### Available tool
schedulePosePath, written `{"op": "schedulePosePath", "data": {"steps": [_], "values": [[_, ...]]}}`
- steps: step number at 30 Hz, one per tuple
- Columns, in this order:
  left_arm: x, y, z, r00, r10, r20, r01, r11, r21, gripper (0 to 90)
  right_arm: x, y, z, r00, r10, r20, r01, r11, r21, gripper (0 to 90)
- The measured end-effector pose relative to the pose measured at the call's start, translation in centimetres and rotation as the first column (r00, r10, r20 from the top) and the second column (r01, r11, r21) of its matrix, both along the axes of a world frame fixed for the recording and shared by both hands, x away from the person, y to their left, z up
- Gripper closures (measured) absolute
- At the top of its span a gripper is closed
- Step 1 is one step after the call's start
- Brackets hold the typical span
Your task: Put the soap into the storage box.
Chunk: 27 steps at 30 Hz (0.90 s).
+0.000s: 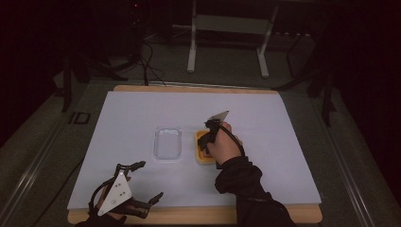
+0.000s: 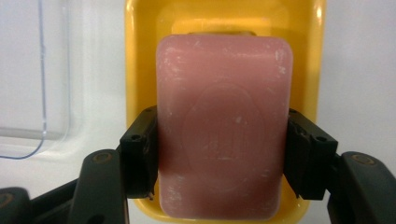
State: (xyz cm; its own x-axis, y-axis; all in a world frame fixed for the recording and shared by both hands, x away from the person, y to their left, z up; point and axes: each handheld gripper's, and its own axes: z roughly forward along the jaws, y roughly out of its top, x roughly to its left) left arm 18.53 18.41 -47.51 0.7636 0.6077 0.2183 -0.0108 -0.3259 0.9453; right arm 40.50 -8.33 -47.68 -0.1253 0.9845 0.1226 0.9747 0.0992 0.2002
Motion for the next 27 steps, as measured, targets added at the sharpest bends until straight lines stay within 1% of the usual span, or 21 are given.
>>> {"op": "schedulePosePath", "data": {"steps": [4, 6, 7, 8, 10, 13, 15, 17, 19, 21, 23, 25, 26, 27], "values": [[0.0, 0.0, 0.0, 1.0, -0.003, 0.002, 0.003, 1.0, 0.0, 0.7, 0.3, 0.1, -0.4, 1.0, 0.0, -0.006, 0.0, 0.9997, -0.026, 37.0], [0.0, -0.1, 0.0, 1.0, -0.003, 0.001, 0.003, 1.0, 0.003, 0.7, 0.4, 0.2, -0.3, 0.9996, 0.027, -0.011, -0.027, 0.9992, -0.028, 36.1], [0.0, -0.1, 0.0, 1.0, -0.003, 0.001, 0.003, 1.0, 0.005, 0.6, 0.4, 0.2, -0.2, 0.9994, 0.022, -0.025, -0.023, 0.9996, -0.019, 35.4], [0.0, -0.1, 0.0, 1.0, -0.002, 0.0, 0.002, 1.0, 0.005, 0.6, 0.4, 0.2, 0.0, 0.9996, 0.022, -0.018, -0.023, 0.9997, -0.01, 34.2], [-0.1, -0.1, 0.0, 1.0, -0.002, 0.002, 0.002, 1.0, 0.008, 0.6, 0.4, 0.1, 0.4, 0.9997, 0.024, 0.001, -0.024, 0.9996, -0.013, 32.3], [0.0, -0.1, 0.0, 1.0, -0.002, 0.002, 0.002, 0.9999, 0.01, 0.7, 0.3, -0.3, 1.3, 0.9991, 0.033, 0.024, -0.034, 0.9992, 0.023, 30.0], [0.0, -0.1, 0.0, 1.0, -0.001, 0.001, 0.001, 0.9999, 0.014, 0.7, 0.2, -0.6, 1.8, 0.999, 0.033, 0.031, -0.034, 0.9986, 0.041, 29.5], [0.0, -0.2, -0.1, 1.0, -0.001, 0.0, 0.001, 0.9999, 0.014, 0.7, 0.0, -1.1, 2.3, 0.9978, 0.054, 0.039, -0.055, 0.9976, 0.042, 28.5], [0.0, -0.2, -0.1, 1.0, 0.001, 0.0, -0.001, 0.9999, 0.015, 0.7, -0.3, -1.6, 2.7, 0.9953, 0.079, 0.057, -0.082, 0.9957, 0.044, 27.8], [0.0, -0.2, -0.1, 1.0, 0.002, -0.001, -0.002, 0.9999, 0.017, 0.7, -0.5, -2.1, 3.1, 0.9906, 0.12, 0.066, -0.123, 0.991, 0.052, 26.7], [0.0, -0.2, -0.1, 1.0, 0.002, -0.001, -0.002, 0.9998, 0.02, 0.7, -0.6, -2.7, 3.4, 0.9786, 0.186, 0.087, -0.192, 0.9799, 0.055, 22.1], [0.0, -0.2, -0.1, 1.0, 0.003, -0.001, -0.003, 0.9998, 0.021, 0.7, -0.8, -3.4, 3.7, 0.9666, 0.229, 0.116, -0.235, 0.9707, 0.048, 22.1], [0.0, -0.2, -0.1, 1.0, 0.003, 0.0, -0.003, 0.9998, 0.022, 0.6, -0.9, -3.7, 3.9, 0.9587, 0.252, 0.131, -0.261, 0.964, 0.053, 21.3], [0.0, -0.3, -0.1, 1.0, 0.003, 0.0, -0.003, 0.9997, 0.022, 0.6, -1.0, -4.1, 4.0, 0.9535, 0.268, 0.137, -0.28, 0.9572, 0.073, 21.2]]}}
